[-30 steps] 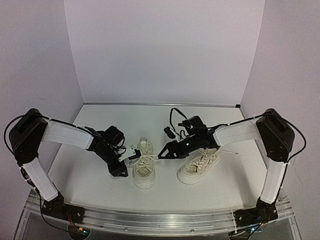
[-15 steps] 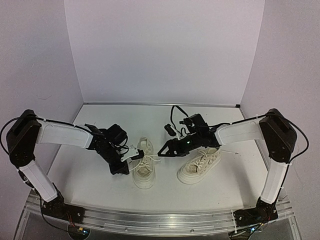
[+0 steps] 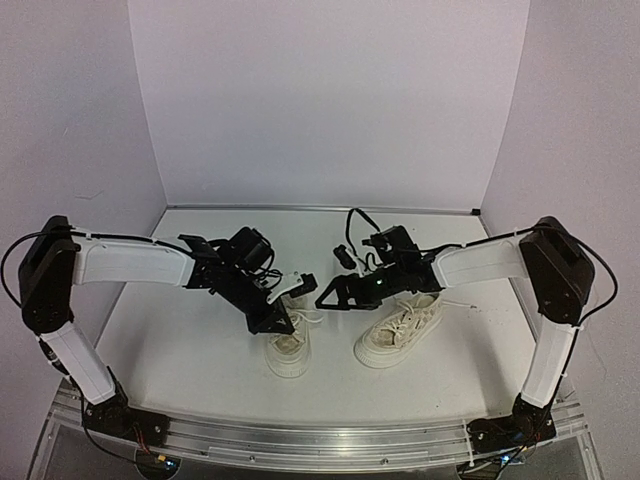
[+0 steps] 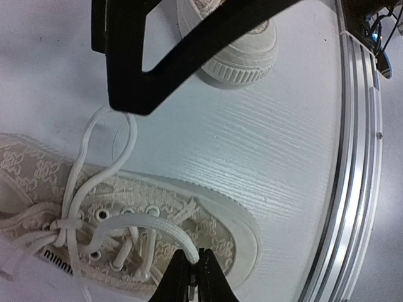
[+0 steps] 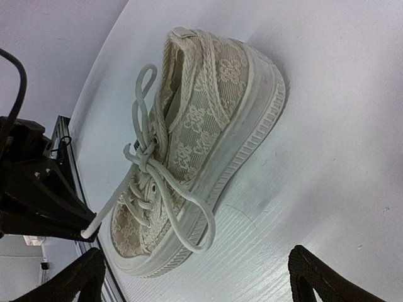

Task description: Tie the shoes

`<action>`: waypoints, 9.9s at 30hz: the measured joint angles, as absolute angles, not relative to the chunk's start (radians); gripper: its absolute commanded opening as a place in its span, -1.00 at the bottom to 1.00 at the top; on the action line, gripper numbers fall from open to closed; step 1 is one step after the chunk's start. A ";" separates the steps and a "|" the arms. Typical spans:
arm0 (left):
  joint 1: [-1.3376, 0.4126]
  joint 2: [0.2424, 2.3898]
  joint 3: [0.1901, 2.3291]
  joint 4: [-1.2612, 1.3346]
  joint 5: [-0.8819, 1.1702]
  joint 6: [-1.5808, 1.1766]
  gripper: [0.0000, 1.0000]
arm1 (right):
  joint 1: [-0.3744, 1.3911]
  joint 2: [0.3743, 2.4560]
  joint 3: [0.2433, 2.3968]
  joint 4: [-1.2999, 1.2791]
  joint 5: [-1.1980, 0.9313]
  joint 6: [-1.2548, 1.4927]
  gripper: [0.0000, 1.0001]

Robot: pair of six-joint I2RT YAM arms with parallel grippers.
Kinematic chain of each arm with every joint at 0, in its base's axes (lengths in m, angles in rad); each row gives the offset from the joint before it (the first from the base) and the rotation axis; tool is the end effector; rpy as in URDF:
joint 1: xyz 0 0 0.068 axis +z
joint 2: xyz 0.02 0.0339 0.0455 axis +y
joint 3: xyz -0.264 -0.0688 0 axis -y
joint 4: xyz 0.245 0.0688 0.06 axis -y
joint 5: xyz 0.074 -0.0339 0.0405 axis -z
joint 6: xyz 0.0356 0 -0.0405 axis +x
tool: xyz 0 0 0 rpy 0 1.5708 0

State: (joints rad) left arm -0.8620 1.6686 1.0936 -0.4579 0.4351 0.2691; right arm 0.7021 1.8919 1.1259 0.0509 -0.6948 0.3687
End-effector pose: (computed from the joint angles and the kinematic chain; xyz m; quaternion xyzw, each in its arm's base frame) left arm 0.2089 -0.2667 0.2021 0.5529 0.7640 -0.2748 0.1874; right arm 0.2892 0.2744 0.1709 -0.2813 0.8202 0.4655 0.1775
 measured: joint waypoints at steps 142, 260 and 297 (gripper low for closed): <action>-0.464 1.704 0.851 0.109 0.574 -0.123 0.41 | 0.758 2.022 1.103 0.369 -0.693 0.577 -1.00; -0.471 1.628 0.503 0.680 0.531 -0.607 -0.08 | 0.837 2.003 0.986 0.515 -0.507 0.713 -1.00; -0.459 1.217 0.748 -0.080 0.335 -0.395 0.99 | 0.733 1.688 0.971 0.267 -0.486 0.546 0.96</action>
State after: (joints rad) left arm -0.4593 1.2167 0.7478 -0.0803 0.3351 -0.3954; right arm 0.7332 1.6885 0.9710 0.2667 -0.4861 0.5459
